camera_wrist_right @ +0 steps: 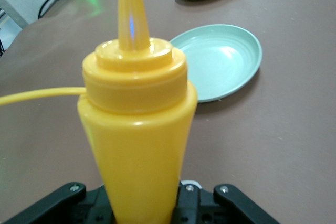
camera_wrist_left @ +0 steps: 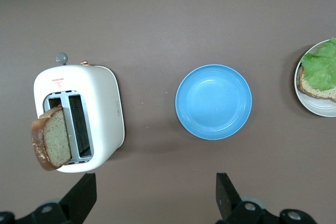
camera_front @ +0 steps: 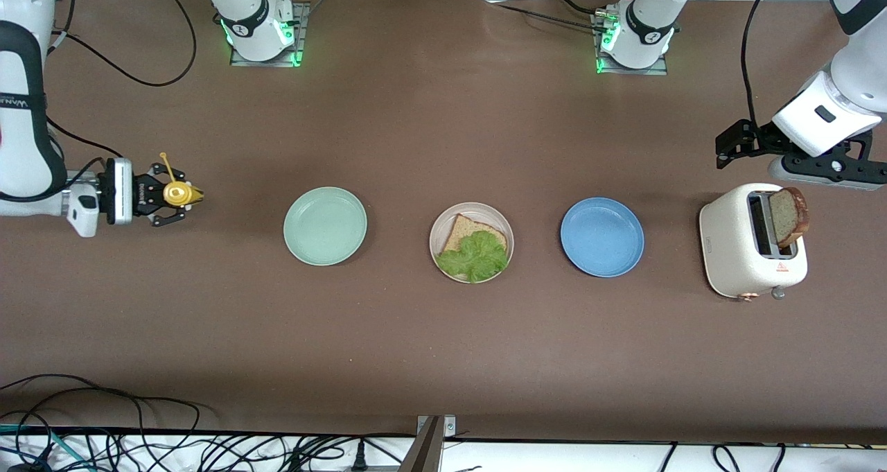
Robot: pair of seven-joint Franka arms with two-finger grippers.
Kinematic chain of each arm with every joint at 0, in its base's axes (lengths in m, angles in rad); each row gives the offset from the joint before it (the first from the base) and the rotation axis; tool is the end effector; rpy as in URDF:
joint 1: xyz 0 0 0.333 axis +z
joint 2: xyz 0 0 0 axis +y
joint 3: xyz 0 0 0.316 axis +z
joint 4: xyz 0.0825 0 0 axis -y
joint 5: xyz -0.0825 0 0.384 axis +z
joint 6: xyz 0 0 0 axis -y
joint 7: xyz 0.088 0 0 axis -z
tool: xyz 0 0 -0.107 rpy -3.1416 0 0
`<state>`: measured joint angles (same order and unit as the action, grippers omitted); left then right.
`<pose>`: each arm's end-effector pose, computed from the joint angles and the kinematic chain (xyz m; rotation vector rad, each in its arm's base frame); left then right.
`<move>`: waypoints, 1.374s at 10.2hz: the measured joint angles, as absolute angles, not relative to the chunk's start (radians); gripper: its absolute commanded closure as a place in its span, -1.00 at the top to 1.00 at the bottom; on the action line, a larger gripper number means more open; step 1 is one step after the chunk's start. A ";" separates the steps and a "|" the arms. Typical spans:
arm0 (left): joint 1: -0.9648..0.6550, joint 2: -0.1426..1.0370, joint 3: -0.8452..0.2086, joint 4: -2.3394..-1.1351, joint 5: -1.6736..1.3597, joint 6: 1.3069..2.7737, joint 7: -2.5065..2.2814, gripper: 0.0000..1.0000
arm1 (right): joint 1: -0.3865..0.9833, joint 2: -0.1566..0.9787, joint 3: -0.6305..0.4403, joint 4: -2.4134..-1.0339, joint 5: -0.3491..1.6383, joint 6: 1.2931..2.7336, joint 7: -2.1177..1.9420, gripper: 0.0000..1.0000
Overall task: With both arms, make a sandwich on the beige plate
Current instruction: 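Carry the yellow bottle with the right gripper past the mint plate, then set the bottle down and open the right gripper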
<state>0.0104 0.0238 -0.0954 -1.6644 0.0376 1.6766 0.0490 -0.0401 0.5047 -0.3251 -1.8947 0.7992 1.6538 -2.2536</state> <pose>0.5661 -0.0440 0.5760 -3.0988 0.2144 0.0169 0.5499 -0.1279 0.2272 -1.6959 -1.5796 -0.4754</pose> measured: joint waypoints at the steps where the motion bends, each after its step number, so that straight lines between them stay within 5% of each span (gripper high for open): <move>1: 0.010 0.024 -0.095 -1.664 0.038 1.677 0.049 1.00 | -0.048 0.531 -0.324 -1.918 0.835 1.661 -2.349 -1.00; 10: 0.011 0.024 -0.096 -1.664 0.038 1.677 0.049 1.00 | -0.067 0.683 -0.318 -1.932 1.017 1.660 -2.659 -1.00; 11: 0.011 0.024 -0.096 -1.664 0.038 1.677 0.049 1.00 | -0.068 0.684 -0.318 -1.933 1.020 1.659 -2.662 -0.66; 13: 0.011 0.024 -0.096 -1.664 0.038 1.677 0.049 1.00 | -0.068 0.685 -0.318 -1.933 1.026 1.657 -2.663 0.56; 14: 0.011 0.024 -0.096 -1.664 0.038 1.677 0.049 1.00 | -0.068 0.688 -0.318 -1.933 1.034 1.657 -2.663 0.93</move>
